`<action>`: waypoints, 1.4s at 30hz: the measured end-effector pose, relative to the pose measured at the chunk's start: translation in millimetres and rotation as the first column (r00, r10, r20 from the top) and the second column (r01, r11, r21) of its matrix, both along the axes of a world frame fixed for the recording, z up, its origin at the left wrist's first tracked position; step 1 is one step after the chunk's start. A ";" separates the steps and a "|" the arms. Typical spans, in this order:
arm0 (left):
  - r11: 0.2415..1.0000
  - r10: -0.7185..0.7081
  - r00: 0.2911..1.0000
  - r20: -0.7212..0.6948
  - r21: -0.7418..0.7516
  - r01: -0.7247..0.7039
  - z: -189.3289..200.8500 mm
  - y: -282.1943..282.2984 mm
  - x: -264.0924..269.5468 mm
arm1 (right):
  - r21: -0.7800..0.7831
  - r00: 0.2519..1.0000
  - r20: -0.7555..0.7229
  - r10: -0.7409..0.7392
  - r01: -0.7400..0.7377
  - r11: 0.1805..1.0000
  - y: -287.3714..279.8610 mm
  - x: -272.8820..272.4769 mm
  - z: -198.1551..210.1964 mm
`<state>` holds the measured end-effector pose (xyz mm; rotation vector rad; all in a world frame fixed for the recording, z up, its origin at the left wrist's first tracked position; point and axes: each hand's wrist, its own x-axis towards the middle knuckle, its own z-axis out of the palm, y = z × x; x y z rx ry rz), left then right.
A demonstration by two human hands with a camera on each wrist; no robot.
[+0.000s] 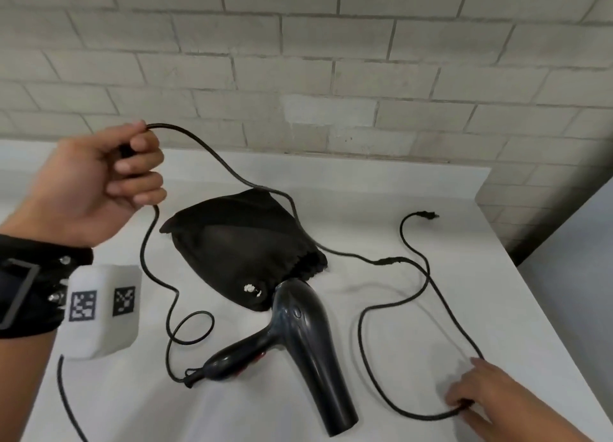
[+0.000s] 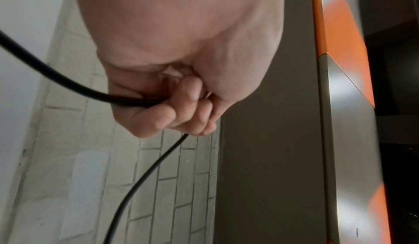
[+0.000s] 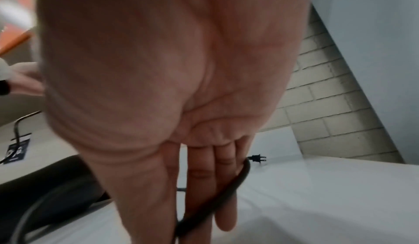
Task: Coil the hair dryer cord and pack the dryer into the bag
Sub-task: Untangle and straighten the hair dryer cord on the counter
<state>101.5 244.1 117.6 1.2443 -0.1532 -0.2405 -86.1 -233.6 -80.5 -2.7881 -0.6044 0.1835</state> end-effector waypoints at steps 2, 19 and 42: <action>0.998 -0.041 0.999 0.026 0.048 0.039 3.1 -12.6 -8.8 | 0.126 0.994 -0.020 -0.104 0.105 0.986 0.7 -4.1 2.1; 0.707 -0.617 0.786 0.038 0.467 0.532 -5.3 -141.5 -62.9 | 0.637 0.912 0.401 -0.090 -0.207 0.743 135.2 82.3 147.2; 0.826 -0.390 0.903 0.177 0.501 0.258 -22.1 -96.5 -56.3 | 0.552 0.795 0.368 -0.482 0.230 0.801 88.6 60.7 132.6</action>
